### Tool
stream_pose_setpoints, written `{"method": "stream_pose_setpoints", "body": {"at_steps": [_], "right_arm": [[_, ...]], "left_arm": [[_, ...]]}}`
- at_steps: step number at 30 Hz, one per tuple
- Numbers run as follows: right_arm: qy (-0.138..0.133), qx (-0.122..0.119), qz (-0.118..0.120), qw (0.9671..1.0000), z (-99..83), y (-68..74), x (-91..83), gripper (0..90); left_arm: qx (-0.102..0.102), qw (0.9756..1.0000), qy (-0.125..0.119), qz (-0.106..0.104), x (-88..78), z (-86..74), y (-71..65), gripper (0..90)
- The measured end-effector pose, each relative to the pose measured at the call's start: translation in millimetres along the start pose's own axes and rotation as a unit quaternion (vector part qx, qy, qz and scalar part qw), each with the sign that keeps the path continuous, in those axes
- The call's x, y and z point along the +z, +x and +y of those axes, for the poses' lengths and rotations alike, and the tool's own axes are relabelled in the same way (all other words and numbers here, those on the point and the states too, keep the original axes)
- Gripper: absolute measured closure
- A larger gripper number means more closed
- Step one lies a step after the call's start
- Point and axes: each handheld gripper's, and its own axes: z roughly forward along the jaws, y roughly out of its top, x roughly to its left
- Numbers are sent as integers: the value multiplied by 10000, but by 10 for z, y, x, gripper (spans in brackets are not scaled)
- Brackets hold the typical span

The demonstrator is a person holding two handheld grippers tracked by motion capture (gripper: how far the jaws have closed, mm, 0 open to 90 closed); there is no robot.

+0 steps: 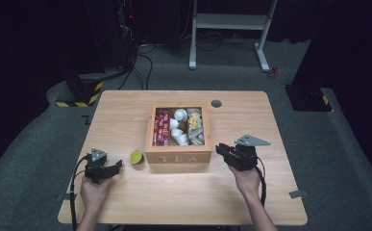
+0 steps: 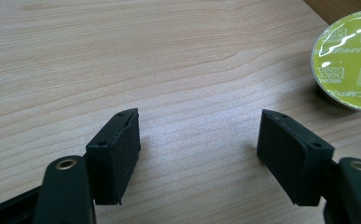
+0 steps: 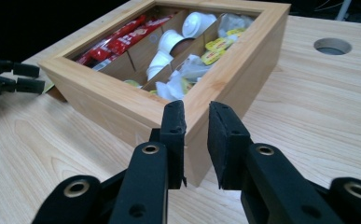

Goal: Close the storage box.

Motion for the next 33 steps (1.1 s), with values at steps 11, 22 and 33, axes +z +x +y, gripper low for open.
{"method": "stream_pose_setpoints", "body": {"at_steps": [11,22,33], "right_arm": [[-132,189,-422,9988,-117,-240,-150,680],[240,545,-1113,9920,-505,-589,-63,614],[668,445,-1586,9841,-740,-673,73,582]], "left_arm": [[3,10000,9,-3,-1,1,0,303],[1,10000,15,-3,-1,1,0,303],[1,10000,16,-3,-1,2,0,302]]}}
